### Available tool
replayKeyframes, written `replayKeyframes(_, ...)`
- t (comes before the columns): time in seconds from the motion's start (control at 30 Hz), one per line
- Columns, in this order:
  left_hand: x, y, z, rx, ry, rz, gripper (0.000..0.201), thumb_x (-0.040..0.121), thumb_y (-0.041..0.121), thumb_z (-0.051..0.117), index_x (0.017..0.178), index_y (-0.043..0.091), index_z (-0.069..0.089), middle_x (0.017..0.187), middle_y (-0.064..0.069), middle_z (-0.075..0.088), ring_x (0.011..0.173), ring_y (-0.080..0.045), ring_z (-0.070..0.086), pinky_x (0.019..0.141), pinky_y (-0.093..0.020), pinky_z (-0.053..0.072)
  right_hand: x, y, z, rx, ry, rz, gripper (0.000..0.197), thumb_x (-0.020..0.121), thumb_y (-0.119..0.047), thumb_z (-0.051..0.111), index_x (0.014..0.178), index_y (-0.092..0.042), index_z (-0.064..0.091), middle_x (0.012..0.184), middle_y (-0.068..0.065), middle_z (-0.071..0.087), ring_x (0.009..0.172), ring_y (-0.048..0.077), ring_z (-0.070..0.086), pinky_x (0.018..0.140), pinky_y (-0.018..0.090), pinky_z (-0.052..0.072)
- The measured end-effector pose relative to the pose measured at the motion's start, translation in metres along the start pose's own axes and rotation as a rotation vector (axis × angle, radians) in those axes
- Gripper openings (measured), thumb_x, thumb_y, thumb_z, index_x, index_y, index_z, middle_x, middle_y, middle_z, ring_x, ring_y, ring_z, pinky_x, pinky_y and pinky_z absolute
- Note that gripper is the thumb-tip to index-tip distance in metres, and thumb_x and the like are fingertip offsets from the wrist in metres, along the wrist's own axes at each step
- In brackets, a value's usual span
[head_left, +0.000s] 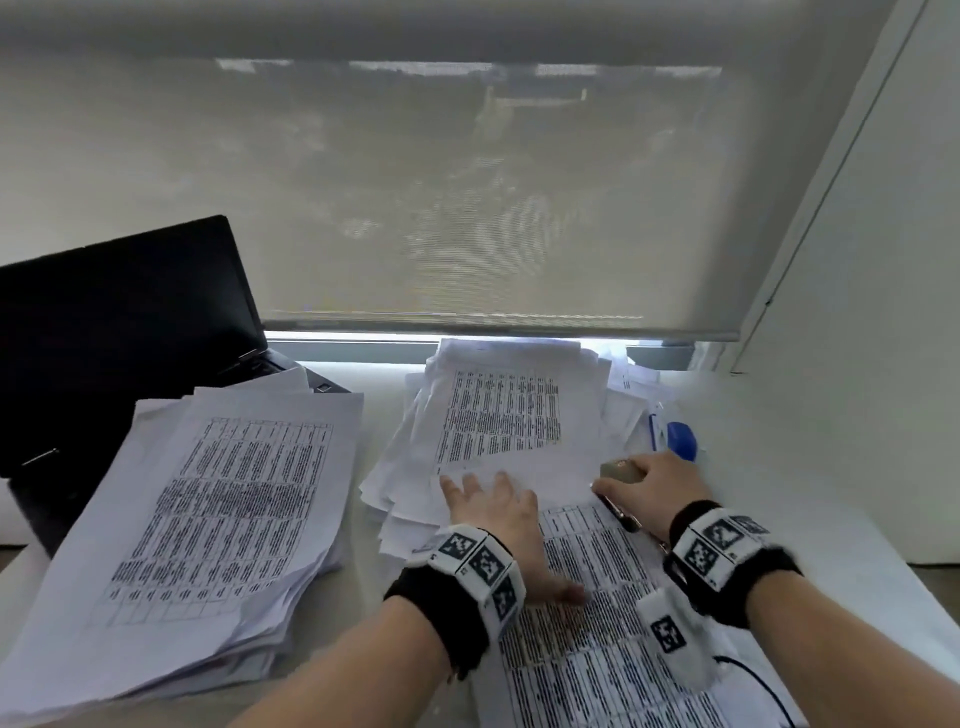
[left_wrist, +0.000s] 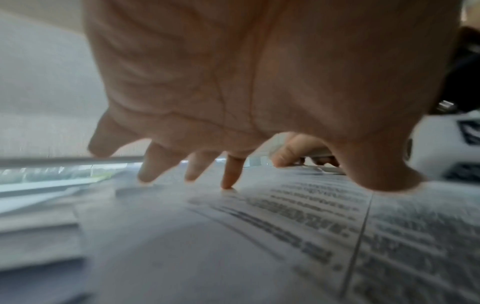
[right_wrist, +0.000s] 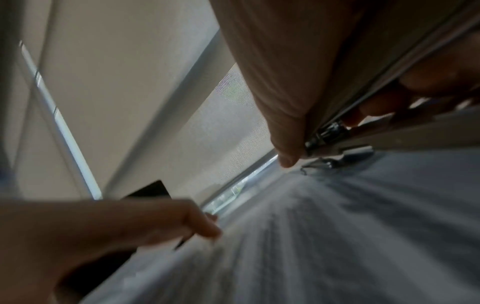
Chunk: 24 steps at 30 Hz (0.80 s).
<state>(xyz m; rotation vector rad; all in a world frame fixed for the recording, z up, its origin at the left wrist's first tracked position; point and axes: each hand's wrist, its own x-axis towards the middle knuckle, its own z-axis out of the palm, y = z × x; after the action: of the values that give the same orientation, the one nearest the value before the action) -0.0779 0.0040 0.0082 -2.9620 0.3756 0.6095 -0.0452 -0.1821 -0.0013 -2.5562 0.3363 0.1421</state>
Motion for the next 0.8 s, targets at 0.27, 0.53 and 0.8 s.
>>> replayKeyframes(0.27,-0.001,0.012,0.004,0.055,-0.076,0.094,0.121,0.060,0.089,0.057,0.149,0.046,-0.012,0.162,-0.012,-0.015,0.140,-0.060,0.000,0.113,-0.067,-0.006,0.003,0.002,0.005,-0.109,-0.069,0.048,0.036,0.077,-0.051,0.068,0.090,-0.018,0.068,0.091,0.002,0.068,0.089,0.020,0.063,0.083,0.030,0.051)
replayKeyframes(0.53,-0.001,0.016,0.004,0.068,-0.068,0.082,0.121,0.060,0.088,0.059,0.150,0.044,-0.009,0.162,-0.013,-0.011,0.139,-0.061,0.004,0.114,-0.067,-0.003,0.006,-0.021,-0.003,-0.181,-0.078,0.005,0.029,0.094,-0.044,0.049,0.089,-0.019,0.063,0.116,0.010,0.062,0.108,0.027,0.058,0.086,0.029,0.045)
replayKeyframes(0.8,0.004,0.014,-0.001,0.082,-0.055,0.115,0.116,0.056,0.089,0.060,0.150,0.044,0.009,0.157,-0.010,0.019,0.136,-0.044,0.031,0.112,-0.064,0.018,-0.002,-0.022,-0.009,-0.173,-0.112,-0.042,0.040,0.095,-0.045,0.049,0.060,-0.026,0.041,0.107,0.010,0.061,0.100,0.025,0.059,0.087,0.031,0.048)
